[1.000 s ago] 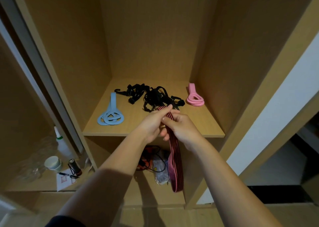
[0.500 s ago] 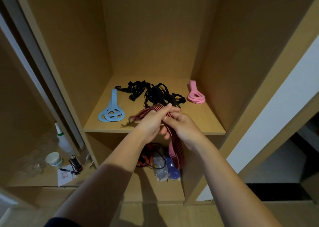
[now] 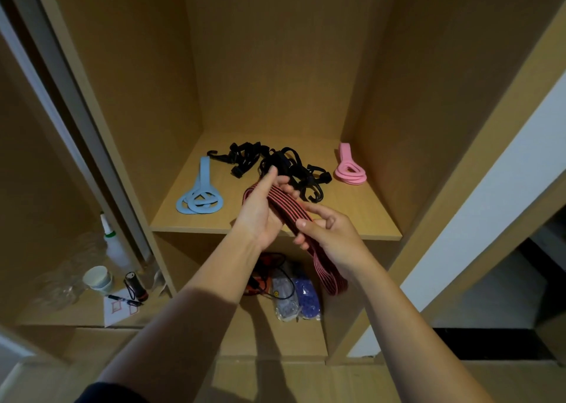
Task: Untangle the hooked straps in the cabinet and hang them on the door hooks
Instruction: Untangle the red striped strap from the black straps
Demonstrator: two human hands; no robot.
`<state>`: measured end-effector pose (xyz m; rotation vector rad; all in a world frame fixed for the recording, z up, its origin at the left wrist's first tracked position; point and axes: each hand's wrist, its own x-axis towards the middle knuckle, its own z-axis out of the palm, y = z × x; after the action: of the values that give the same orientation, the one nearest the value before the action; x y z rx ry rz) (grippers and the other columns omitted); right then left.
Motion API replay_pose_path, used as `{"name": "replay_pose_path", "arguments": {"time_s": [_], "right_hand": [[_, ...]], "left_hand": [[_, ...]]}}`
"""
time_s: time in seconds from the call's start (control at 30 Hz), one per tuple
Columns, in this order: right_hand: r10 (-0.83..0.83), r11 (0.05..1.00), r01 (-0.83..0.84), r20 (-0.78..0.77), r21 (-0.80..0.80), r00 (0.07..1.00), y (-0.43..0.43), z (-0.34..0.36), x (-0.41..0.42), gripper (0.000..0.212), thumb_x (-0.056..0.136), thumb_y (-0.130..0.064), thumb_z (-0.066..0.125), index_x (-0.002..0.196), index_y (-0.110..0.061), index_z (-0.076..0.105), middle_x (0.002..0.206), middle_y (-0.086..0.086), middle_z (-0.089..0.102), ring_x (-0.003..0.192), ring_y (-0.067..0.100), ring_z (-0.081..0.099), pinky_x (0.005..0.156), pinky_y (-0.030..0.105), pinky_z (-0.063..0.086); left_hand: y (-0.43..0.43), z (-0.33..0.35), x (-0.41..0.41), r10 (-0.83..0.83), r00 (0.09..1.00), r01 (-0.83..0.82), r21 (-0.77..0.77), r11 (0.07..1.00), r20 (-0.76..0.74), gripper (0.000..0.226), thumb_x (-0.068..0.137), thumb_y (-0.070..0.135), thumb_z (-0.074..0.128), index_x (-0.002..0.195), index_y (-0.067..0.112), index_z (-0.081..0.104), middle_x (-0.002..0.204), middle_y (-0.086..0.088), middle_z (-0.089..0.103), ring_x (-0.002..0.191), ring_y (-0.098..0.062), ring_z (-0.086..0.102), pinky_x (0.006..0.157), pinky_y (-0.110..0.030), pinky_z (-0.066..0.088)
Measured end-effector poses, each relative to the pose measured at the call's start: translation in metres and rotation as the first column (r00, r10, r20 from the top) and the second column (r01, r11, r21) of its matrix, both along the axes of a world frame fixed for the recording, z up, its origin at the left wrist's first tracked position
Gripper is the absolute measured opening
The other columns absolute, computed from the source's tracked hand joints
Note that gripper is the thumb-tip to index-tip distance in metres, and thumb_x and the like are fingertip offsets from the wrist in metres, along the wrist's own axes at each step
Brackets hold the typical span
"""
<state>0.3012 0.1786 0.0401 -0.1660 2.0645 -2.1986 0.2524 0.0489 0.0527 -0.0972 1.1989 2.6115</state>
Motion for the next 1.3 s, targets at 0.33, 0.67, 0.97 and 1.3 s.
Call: {"name": "replay_pose_path", "arguments": {"time_s": [0.33, 0.67, 0.97, 1.3], "right_hand": [[0.064, 0.990, -0.055, 0.065, -0.132, 0.996, -0.007, 0.001, 0.003, 0.060, 0.083, 0.001, 0.060, 0.134, -0.022, 0.039, 0.074, 0.000, 0.070, 0.062, 0.011, 0.062, 0.059, 0.022, 0.051], [-0.095, 0.940, 0.087, 0.008, 0.330, 0.995, -0.007, -0.005, 0.009, 0.044, 0.090, -0.007, 0.056, 0.130, -0.023, 0.046, 0.094, 0.001, 0.067, 0.072, 0.009, 0.064, 0.068, 0.027, 0.055], [-0.189, 0.917, 0.230, -0.153, 0.326, 0.970, -0.024, 0.002, -0.002, 0.029, 0.089, -0.005, 0.050, 0.106, -0.027, 0.057, 0.109, -0.002, 0.058, 0.106, 0.016, 0.055, 0.094, 0.033, 0.047], [-0.200, 0.979, 0.163, 0.448, 0.120, 0.871, -0.031, 0.016, -0.006, 0.043, 0.096, -0.038, 0.041, 0.080, -0.007, 0.065, 0.062, 0.004, 0.062, 0.053, 0.015, 0.059, 0.059, 0.027, 0.050]], "left_hand": [[0.004, -0.001, 0.002, 0.035, 0.994, -0.037, 0.022, 0.999, 0.107, 0.020, 0.094, 0.028, 0.048, 0.083, 0.013, 0.056, 0.058, 0.003, 0.049, 0.056, -0.012, 0.050, 0.060, -0.030, 0.049], [-0.003, -0.031, 0.002, 0.073, 0.920, -0.116, 0.091, 0.989, 0.384, 0.027, 0.097, 0.030, 0.042, 0.085, 0.010, 0.054, 0.066, -0.001, 0.050, 0.060, -0.015, 0.050, 0.062, -0.031, 0.046], [-0.002, -0.065, 0.019, -0.135, 0.907, 0.173, -0.060, 0.983, 0.400, 0.048, 0.093, 0.045, 0.041, 0.104, 0.005, 0.065, 0.089, -0.012, 0.068, 0.085, -0.027, 0.063, 0.085, -0.039, 0.048], [-0.009, -0.072, 0.031, -0.311, 0.803, 0.467, -0.212, 0.859, 0.509, 0.085, 0.084, 0.074, 0.017, 0.117, 0.008, 0.058, 0.103, -0.017, 0.064, 0.092, -0.028, 0.059, 0.075, -0.037, 0.048]]}}
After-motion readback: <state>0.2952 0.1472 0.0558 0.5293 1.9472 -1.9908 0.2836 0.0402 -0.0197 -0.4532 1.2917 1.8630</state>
